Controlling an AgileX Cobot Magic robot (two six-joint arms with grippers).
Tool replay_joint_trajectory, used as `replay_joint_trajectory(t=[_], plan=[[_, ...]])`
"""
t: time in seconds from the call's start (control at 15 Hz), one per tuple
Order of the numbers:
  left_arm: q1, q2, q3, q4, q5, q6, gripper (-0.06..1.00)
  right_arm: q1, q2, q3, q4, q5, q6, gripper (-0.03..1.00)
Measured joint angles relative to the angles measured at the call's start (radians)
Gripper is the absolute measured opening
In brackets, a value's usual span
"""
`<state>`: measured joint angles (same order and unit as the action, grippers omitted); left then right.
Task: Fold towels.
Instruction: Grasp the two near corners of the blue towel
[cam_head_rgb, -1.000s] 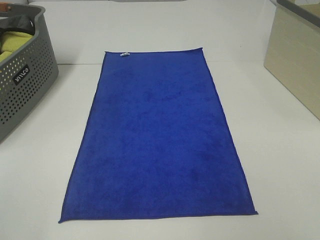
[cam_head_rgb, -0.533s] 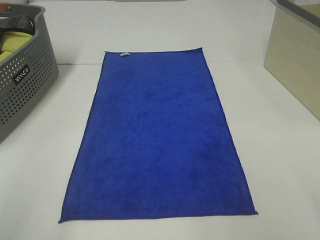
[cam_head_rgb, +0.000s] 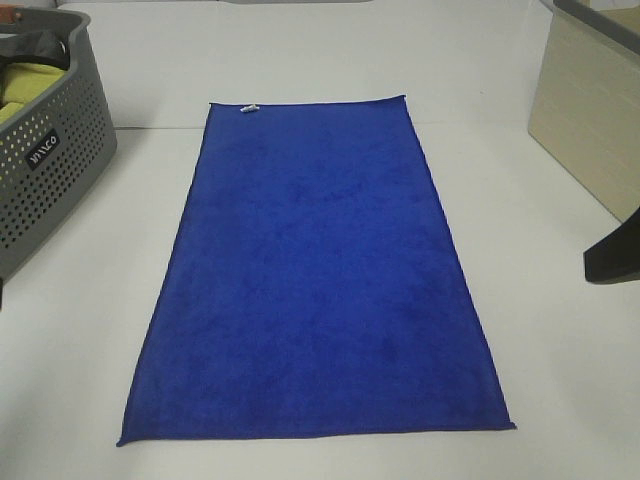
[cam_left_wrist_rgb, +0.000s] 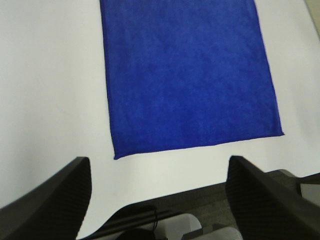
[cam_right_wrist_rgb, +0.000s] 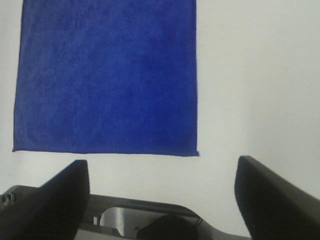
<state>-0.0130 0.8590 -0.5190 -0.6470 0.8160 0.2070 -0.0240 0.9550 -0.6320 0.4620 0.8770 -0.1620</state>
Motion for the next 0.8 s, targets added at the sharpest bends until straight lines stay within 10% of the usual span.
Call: replay_joint_trajectory(t=[0.27,0.8], plan=[[0.0,0.285,0.0,-0.059,-0.082,0.114,0.71,0.0,0.218,0.0,0.0,-0.036,-0.047,0.7],[0.0,0.699,-0.001,-0.467,-0.198,0.542,0.71,-0.002,0.517,-0.005,0.086,-0.211,-0.208,0.69]])
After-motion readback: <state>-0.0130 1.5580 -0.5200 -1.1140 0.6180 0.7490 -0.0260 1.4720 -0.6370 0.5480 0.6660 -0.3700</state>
